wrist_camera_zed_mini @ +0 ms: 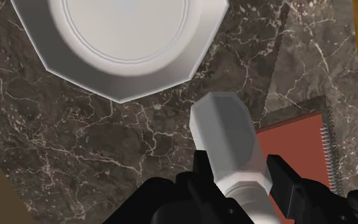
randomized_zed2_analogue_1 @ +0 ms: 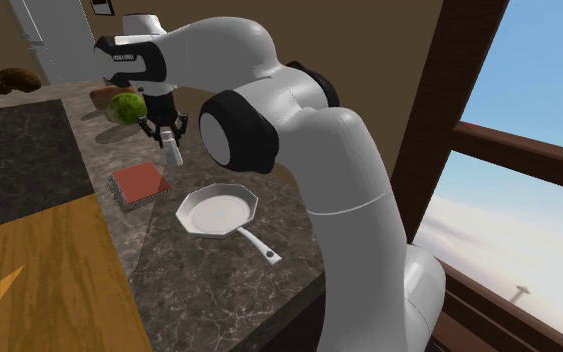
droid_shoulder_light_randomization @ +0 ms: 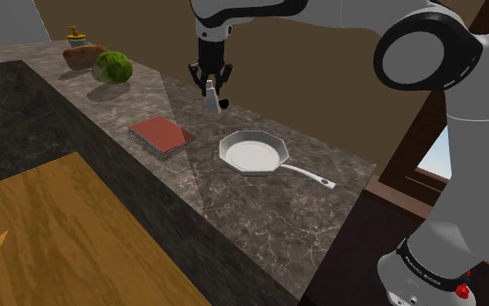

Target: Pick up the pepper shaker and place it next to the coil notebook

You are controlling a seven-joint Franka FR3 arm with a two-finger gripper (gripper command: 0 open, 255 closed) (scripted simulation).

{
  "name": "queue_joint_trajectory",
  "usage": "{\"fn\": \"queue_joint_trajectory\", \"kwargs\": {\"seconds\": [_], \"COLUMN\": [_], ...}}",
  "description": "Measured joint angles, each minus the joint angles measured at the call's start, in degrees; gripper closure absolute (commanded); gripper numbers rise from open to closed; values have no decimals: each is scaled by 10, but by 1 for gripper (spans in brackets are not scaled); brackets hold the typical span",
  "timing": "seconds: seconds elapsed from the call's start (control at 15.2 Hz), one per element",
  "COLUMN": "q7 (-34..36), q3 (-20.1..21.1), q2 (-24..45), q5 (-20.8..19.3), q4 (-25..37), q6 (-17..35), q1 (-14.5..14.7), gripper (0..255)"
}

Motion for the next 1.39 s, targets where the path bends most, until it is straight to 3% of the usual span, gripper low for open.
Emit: {"fn": "queue_joint_trajectory", "kwargs": {"seconds": [1.39], "q7": [-2], "q3": [1], "q2": [11], "q5": [2], "q4": [-146], "q6": [157], "q1": [3], "gripper": [255]}}
